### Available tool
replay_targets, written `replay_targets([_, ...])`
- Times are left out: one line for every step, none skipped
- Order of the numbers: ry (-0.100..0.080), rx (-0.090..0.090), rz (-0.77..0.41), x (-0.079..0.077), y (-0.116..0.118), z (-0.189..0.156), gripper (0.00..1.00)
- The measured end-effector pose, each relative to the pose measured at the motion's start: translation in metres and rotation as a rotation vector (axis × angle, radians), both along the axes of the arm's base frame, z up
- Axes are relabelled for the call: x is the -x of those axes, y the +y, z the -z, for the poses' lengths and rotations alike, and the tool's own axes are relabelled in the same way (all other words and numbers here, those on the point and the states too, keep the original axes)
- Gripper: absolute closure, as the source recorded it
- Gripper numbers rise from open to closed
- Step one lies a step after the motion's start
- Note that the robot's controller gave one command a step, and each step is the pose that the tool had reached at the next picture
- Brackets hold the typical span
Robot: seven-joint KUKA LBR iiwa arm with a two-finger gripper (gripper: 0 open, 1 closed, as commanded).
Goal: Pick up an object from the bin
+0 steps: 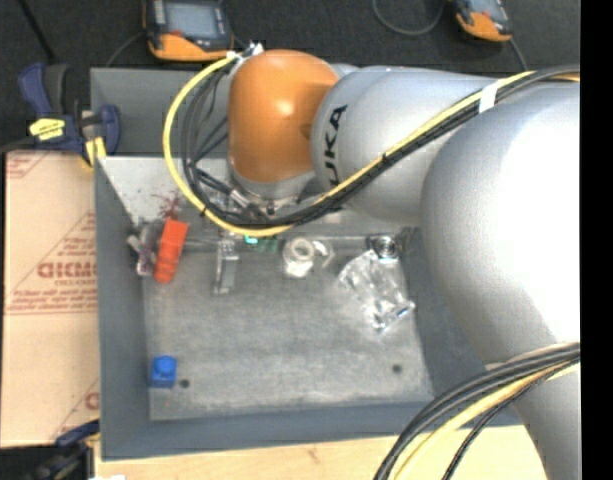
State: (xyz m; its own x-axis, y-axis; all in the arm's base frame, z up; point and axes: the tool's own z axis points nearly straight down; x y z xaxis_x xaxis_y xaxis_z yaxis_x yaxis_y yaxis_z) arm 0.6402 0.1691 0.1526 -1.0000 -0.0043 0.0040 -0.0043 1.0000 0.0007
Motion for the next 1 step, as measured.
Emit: replay_targets([-0.002,0.002,-0.095,-0.0081,0.0272,0.0850,0.00])
